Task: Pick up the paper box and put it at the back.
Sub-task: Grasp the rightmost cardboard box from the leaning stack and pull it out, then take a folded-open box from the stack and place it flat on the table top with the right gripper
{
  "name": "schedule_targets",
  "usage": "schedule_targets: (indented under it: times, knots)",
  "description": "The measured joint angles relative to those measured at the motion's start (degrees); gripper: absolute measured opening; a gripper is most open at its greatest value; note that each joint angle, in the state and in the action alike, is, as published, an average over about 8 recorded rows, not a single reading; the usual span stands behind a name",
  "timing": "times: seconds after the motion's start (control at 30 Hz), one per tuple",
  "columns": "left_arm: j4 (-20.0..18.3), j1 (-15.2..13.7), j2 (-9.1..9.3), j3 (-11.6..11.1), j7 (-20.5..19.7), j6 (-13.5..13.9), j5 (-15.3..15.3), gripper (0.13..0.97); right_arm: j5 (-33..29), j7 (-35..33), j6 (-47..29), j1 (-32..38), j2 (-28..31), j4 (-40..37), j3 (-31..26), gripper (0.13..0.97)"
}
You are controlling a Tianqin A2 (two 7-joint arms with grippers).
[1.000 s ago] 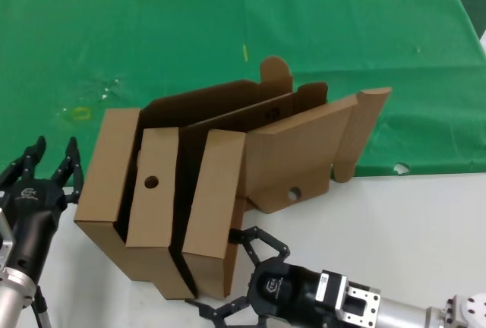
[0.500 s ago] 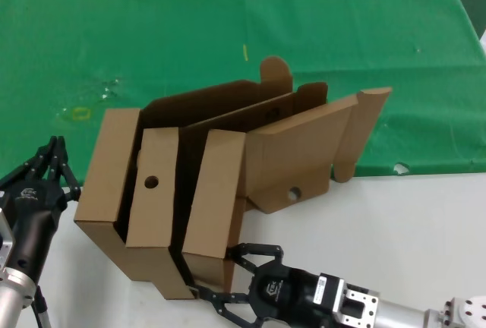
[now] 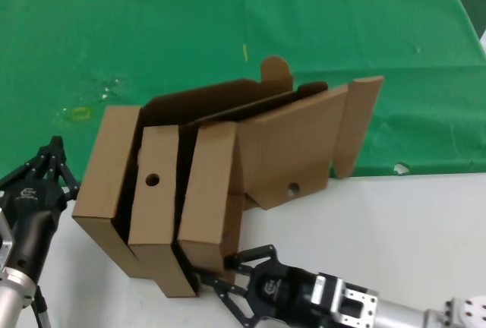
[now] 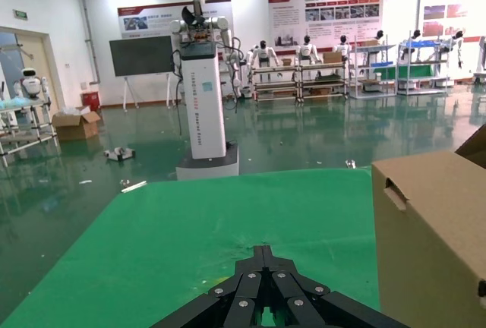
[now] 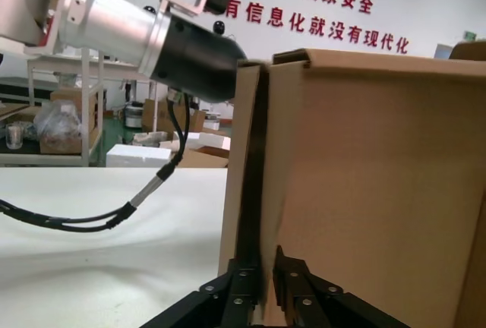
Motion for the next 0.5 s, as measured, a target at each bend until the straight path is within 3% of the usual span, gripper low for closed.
schedule_targets:
  times: [0.27,0.5]
  knots:
    - [0.00,0.00,0.00,0.00,-0.03,0.00,0.00,0.142,2.20,2.94,-1.14,-8.45,7.71,13.18,4.27,0.174]
    - [0.00,0.00,0.00,0.00,-0.03,0.00,0.01,0.142,8.15,5.48,-6.91,-21.70,18.93,24.74,16.16,0.159]
